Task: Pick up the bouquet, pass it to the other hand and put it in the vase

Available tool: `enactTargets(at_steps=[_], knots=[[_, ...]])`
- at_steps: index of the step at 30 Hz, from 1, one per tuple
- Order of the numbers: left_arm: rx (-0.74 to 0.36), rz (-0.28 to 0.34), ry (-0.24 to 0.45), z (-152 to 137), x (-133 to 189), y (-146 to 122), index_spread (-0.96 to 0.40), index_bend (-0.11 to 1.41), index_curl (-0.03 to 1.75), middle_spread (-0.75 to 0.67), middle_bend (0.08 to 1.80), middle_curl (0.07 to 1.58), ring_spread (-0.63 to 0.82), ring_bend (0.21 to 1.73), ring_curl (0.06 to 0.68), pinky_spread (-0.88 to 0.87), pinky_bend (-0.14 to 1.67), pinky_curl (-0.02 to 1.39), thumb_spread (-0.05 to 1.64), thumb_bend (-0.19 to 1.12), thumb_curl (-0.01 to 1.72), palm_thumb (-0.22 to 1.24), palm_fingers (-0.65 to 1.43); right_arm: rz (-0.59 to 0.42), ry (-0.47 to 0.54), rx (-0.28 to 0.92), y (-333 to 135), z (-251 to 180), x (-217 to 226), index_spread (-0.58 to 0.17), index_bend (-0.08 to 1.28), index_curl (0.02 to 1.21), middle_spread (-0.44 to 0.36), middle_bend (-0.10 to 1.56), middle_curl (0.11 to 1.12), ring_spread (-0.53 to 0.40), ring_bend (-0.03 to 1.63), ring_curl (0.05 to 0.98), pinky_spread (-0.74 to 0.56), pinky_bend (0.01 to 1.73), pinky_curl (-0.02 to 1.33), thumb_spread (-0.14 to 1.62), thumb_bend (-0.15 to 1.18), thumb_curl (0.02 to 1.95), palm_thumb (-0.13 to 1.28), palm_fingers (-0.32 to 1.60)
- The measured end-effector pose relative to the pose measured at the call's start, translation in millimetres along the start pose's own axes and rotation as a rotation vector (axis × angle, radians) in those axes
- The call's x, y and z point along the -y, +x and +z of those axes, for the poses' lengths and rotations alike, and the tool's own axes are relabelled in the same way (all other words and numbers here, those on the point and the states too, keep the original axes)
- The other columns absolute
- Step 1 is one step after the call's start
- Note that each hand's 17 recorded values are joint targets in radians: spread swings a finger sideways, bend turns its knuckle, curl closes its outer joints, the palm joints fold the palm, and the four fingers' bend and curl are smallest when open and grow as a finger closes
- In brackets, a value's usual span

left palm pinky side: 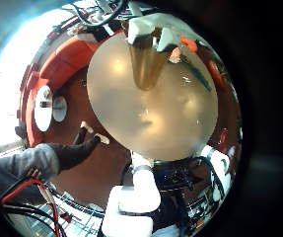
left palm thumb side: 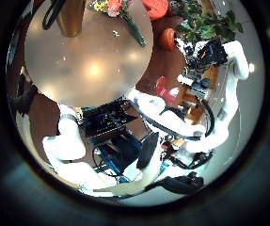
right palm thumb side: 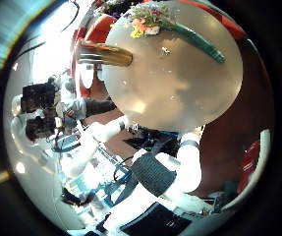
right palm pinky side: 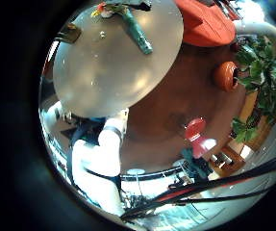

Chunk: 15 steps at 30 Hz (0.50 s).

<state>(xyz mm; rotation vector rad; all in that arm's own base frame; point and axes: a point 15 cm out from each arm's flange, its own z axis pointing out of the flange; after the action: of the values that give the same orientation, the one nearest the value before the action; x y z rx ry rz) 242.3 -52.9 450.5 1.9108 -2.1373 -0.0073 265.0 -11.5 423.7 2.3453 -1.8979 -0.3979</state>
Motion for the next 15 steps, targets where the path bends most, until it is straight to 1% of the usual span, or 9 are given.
enactTargets(at_steps=[5,10,15], knots=[[-0.017,-0.018,0.014,-3,1,-1,0.07,0.15,0.28,0.43,0.22,0.34,0.56,0.56,0.223,0.54,0.27,0.32,1.05,-0.02,0.28,0.09,0.03,0.028,0.008,-0.004,14,-2,-6,-0.337,0.17,0.28,0.073,0.19,0.32,0.205,0.38,0.268,0.41,0.46,0.31,1.2,-0.02,0.27,0.38,0.07],[-0.03,-0.044,0.025,-6,-1,-6,0.07,0.15,0.28,0.43,0.22,0.34,0.56,0.56,0.222,0.54,0.27,0.32,1.06,-0.02,0.28,0.1,0.03,0.029,-0.003,-0.006,23,0,-7,-0.333,0.17,0.29,0.075,0.19,0.32,0.205,0.37,0.265,0.41,0.45,0.31,1.21,-0.02,0.27,0.38,0.09],[-0.027,-0.035,0.012,-5,0,-4,0.07,0.16,0.28,0.43,0.22,0.34,0.56,0.56,0.22,0.54,0.26,0.32,1.06,-0.02,0.28,0.11,0.04,0.029,-0.008,0.006,25,2,-4,-0.331,0.16,0.29,0.069,0.2,0.32,0.198,0.38,0.265,0.41,0.44,0.3,1.21,-0.02,0.27,0.39,0.11]])
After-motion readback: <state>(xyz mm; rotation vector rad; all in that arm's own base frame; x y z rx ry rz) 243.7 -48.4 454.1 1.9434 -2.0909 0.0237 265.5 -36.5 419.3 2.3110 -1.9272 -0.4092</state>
